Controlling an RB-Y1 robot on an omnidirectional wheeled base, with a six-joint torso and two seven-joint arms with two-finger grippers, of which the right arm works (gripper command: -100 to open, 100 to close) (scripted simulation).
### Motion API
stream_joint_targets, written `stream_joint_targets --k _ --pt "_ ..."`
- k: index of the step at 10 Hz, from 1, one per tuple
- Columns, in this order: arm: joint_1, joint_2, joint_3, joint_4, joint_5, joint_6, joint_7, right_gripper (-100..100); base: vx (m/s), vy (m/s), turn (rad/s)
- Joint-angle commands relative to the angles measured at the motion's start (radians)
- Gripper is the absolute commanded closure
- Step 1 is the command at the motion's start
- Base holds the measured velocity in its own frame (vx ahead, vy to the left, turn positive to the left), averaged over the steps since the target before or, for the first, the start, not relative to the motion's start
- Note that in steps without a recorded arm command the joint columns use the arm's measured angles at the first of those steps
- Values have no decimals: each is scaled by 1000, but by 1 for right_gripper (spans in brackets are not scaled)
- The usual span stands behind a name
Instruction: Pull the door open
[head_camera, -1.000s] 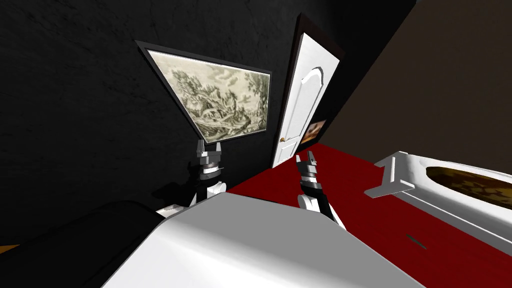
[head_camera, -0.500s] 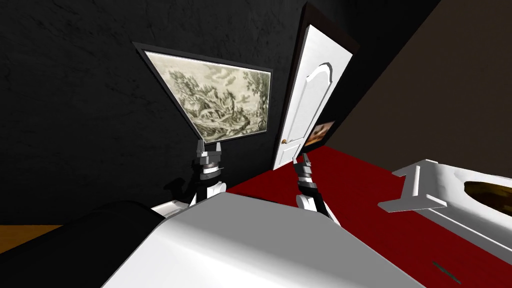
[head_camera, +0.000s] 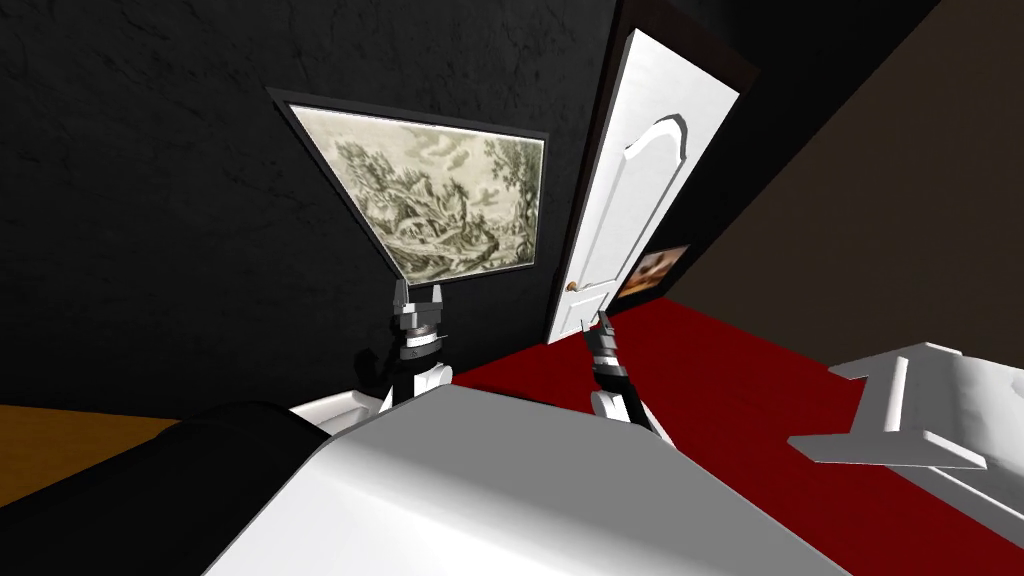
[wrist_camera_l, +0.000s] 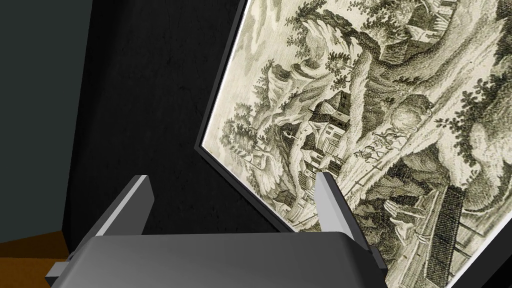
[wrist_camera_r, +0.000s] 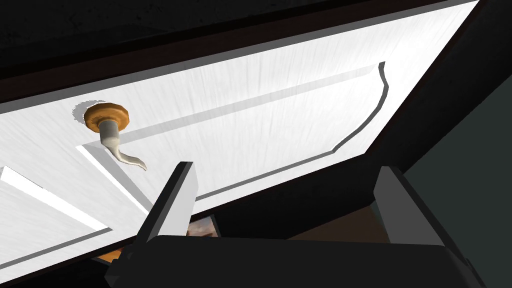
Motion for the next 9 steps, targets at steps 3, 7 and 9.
stream_joint_targets --k 3,7,9 --pt "-40 -29 24 94 -28 -17 7 -100 65 -108 143" --pt "-76 -63 52 193 -59 -40 14 -100 68 -109 134" --pt "-93 -80 66 242 -74 -51 17 -100 42 -118 138"
